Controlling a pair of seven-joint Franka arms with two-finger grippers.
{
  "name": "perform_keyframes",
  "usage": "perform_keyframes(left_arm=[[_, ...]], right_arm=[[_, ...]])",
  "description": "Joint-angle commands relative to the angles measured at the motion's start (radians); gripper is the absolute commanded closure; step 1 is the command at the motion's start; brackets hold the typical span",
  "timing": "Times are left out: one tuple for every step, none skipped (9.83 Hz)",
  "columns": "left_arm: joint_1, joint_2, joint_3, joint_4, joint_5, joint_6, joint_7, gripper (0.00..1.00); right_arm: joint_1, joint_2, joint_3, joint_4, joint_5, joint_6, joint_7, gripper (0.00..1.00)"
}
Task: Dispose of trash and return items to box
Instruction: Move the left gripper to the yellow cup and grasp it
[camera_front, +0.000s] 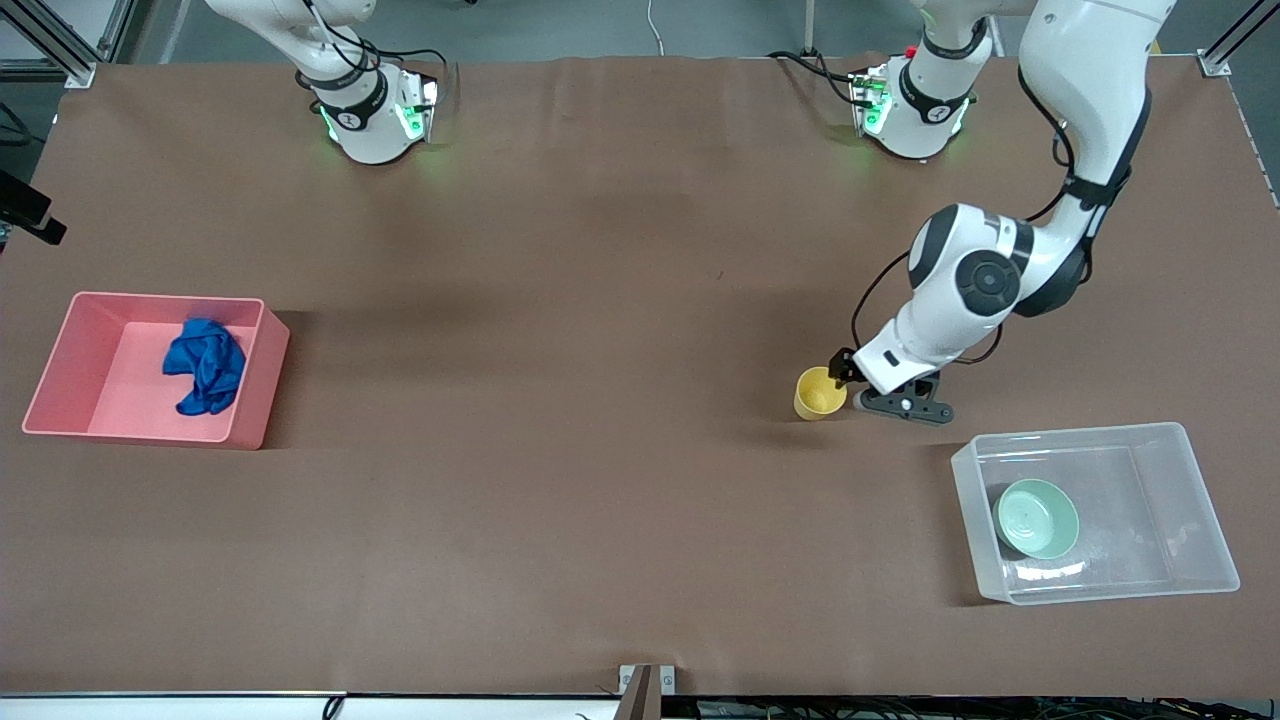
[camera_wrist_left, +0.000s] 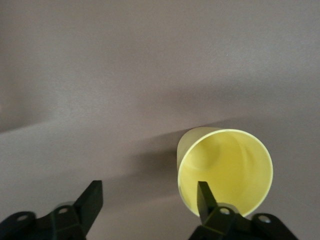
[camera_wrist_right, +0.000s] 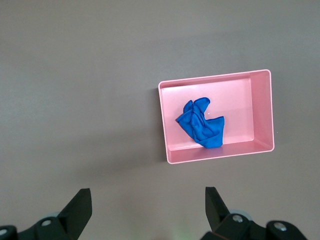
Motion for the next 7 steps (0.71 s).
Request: perform_keyframes(left_arm=[[-0.028,0.065,0.001,0.034,0.041,0.01,-0.065,0.55],[-0.036,0.081,0.001,0.049,0.042,0.01,-0.078,0.71],[-0.036,0.095,0.001,0.057,0.042,0.016,-0.09,0.84],[-0.036,0.102,0.001,0.057,0.042,0.034,-0.092,0.96],[-0.036,0.113,0.001,0.057,0.042,0.053,-0.093,1.0],[-0.033,0.112,0.001,0.057,0.044,0.056,-0.092,1.0],[-0.02,0.092,-0.001,0.057,0.044,0.051,-0.087,1.0]], right_arm=[[0.003,0.002,0.001,0.012,-0.005,-0.012,-0.005,0.0],[0.003,0.002,0.001,0.012,-0.005,-0.012,-0.005,0.0],[0.003,0.002,0.001,0.012,-0.004,-0.012,-0.005,0.0],[0.003,0.002,0.001,0.012,-0.005,-0.012,-0.005,0.0],[0.003,0.002,0.001,0.012,-0.005,-0.012,-0.005,0.0],[0.002,0.002,0.001,0.012,-0.005,-0.012,-0.005,0.0],[0.003,0.002,0.001,0.012,-0.004,-0.014,-0.005,0.0]])
